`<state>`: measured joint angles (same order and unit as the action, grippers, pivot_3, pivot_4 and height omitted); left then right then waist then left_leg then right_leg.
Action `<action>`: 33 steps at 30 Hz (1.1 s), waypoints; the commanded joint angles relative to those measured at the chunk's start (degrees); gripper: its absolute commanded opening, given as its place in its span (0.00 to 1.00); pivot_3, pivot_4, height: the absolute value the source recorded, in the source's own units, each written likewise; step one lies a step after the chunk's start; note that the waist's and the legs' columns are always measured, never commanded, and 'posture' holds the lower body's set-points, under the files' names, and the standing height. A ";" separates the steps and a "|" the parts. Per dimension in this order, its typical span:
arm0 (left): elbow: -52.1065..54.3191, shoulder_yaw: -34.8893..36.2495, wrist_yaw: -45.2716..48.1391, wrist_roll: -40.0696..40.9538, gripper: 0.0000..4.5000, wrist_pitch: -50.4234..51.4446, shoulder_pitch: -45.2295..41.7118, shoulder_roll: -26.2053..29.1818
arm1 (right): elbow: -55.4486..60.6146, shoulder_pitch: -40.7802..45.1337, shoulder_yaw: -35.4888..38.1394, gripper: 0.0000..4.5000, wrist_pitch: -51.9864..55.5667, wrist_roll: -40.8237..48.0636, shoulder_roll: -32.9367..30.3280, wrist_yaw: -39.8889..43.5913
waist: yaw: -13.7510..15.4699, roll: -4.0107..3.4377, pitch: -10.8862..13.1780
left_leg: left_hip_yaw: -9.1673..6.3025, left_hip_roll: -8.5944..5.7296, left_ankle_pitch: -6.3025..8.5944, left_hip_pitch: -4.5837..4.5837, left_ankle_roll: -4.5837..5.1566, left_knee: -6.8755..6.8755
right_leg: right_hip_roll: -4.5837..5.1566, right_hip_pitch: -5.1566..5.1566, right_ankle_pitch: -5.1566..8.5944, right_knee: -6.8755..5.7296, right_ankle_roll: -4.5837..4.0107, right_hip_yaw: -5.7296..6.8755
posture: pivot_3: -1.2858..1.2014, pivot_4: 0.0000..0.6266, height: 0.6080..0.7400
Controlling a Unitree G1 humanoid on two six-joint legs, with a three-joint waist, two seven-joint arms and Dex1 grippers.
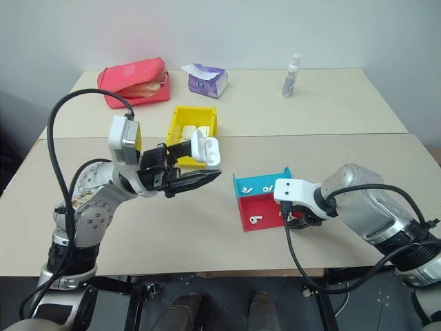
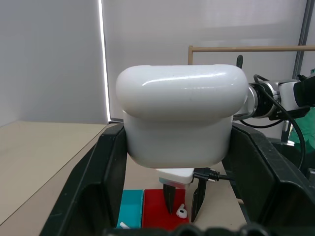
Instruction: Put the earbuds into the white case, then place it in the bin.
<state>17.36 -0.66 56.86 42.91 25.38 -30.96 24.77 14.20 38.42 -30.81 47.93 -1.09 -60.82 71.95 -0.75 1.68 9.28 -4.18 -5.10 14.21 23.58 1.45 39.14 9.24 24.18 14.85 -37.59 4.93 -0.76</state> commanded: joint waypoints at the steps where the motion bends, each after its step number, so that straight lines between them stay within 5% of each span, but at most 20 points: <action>1: 2.27 1.07 -0.15 1.13 0.62 0.00 -0.54 0.35 | 0.65 0.04 1.58 0.54 -1.02 -0.91 -0.35 0.12 | 0.00 0.00 0.00 | 0.00 -0.01 0.00 0.00 0.00 0.00 | 0.01 0.00 0.00 0.00 0.00 0.00 | 0.52 0.24 1.00; 27: 4.45 1.52 -1.07 1.67 0.62 1.15 0.59 0.53 | 1.74 -1.13 0.38 0.54 -5.07 -6.68 -0.52 3.52 | 0.01 0.00 0.00 | 0.00 -0.01 0.00 0.00 0.00 0.00 | 0.00 0.00 0.00 0.02 0.00 0.00 | 0.52 0.24 1.00; 33: 4.35 1.34 -1.26 1.65 0.62 0.93 0.48 0.28 | 2.07 -1.39 0.84 0.15 -4.63 -6.97 -0.02 3.62 | 0.00 0.00 0.00 | 0.00 -0.01 0.00 -0.01 0.00 0.00 | 0.00 -0.01 0.00 0.02 0.00 0.00 | 0.52 0.24 1.00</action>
<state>19.46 -0.17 55.65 43.08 26.53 -30.47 25.06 15.44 37.23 -30.93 43.62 -7.74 -61.02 75.24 -0.75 1.68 9.28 -4.18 -5.11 14.21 23.57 1.45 39.14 9.24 24.17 14.85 -37.55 4.93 -0.76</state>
